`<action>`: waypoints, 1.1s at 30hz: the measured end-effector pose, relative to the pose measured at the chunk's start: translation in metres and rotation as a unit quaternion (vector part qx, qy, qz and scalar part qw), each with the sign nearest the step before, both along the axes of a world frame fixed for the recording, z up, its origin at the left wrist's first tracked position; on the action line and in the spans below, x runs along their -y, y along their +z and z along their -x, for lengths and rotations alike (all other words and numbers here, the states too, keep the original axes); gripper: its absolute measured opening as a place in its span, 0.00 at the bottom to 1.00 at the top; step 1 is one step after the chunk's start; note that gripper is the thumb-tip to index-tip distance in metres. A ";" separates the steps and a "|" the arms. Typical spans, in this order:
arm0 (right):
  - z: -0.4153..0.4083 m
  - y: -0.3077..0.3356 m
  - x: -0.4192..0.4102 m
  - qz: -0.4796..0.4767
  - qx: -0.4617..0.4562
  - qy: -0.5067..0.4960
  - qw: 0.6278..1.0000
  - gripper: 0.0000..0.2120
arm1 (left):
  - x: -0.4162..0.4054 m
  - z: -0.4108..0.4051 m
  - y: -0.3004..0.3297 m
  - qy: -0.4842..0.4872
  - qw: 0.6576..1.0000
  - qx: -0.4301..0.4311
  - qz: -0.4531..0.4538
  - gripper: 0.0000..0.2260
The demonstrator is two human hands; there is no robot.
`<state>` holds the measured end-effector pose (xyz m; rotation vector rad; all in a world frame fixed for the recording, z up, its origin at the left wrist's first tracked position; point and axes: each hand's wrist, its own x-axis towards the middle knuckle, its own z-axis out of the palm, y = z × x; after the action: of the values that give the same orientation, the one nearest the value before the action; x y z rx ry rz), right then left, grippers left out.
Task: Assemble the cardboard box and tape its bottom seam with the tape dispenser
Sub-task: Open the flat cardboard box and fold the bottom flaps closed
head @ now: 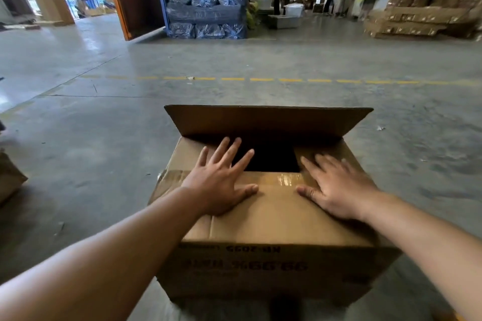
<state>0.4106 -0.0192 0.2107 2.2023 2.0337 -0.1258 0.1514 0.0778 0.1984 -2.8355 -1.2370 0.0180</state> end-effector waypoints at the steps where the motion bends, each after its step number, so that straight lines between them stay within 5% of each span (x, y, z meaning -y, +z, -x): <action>1: 0.001 -0.007 0.000 0.005 -0.008 -0.002 1.000 0.38 | -0.001 0.001 -0.007 0.007 1.000 0.017 0.008 0.36; 7: 0.004 -0.007 -0.002 -0.062 0.019 0.055 0.996 0.39 | -0.008 0.004 -0.015 -0.016 0.995 0.067 -0.067 0.40; 11: 0.011 0.008 -0.013 -0.165 0.051 0.090 0.981 0.48 | -0.020 -0.004 -0.005 -0.016 0.989 0.086 -0.123 0.44; 17: 0.011 0.049 -0.062 -0.158 0.074 0.062 0.983 0.63 | -0.062 -0.014 0.041 0.024 0.976 0.119 -0.181 0.48; 24: 0.006 0.049 -0.077 -0.220 0.025 0.039 0.974 0.52 | -0.068 -0.015 0.048 0.049 0.983 0.114 -0.135 0.43; 33: 0.014 -0.018 -0.043 -0.122 -0.041 0.023 0.991 0.51 | -0.028 -0.001 -0.008 0.050 0.995 0.085 -0.016 0.36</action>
<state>0.3968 0.0240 0.1924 2.3212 2.2504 0.0402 0.1521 0.1054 0.1906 -2.7945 -1.3978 -0.2430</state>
